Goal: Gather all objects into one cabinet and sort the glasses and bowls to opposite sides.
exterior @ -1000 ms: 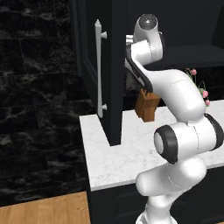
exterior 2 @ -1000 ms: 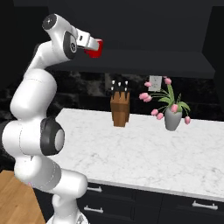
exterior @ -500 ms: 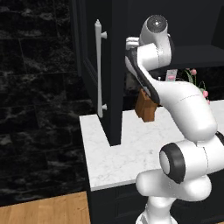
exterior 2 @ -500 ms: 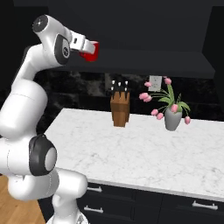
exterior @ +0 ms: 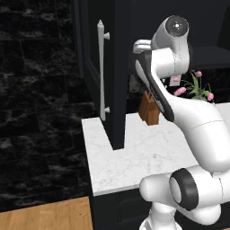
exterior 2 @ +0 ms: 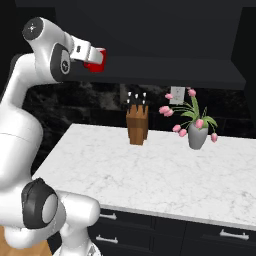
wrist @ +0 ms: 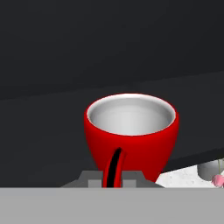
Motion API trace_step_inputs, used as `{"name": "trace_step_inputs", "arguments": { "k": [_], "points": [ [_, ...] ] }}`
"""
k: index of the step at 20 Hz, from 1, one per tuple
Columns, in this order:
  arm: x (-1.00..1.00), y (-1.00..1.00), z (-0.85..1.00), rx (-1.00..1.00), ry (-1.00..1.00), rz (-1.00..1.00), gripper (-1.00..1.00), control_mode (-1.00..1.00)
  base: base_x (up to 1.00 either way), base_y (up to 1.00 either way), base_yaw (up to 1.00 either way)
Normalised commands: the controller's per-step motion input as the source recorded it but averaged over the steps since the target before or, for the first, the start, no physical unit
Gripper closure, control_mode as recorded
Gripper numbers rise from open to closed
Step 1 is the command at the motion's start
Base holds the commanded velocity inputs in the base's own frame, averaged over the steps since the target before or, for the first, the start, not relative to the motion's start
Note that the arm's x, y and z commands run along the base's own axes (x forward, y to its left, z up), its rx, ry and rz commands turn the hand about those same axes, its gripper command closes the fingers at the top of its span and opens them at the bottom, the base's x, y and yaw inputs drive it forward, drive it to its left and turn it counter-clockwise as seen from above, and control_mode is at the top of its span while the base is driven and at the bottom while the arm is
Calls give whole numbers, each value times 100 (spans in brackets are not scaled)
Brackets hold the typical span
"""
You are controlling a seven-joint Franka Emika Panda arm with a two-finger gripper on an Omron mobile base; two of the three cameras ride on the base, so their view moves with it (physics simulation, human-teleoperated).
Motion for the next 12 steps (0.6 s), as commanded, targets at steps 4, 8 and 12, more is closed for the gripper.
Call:
{"name": "trace_step_inputs", "arguments": {
  "k": [4, 8, 12],
  "points": [
    [-79, -5, 2, 0, 0, 13, 100, -100, 0, 0, 0],
    [-98, -15, 8, 0, -1, 12, 100, -100, 0, 0, 0],
    [-100, -5, 9, 0, 0, 13, 100, -100, 0, 0, 0]
  ]
}}
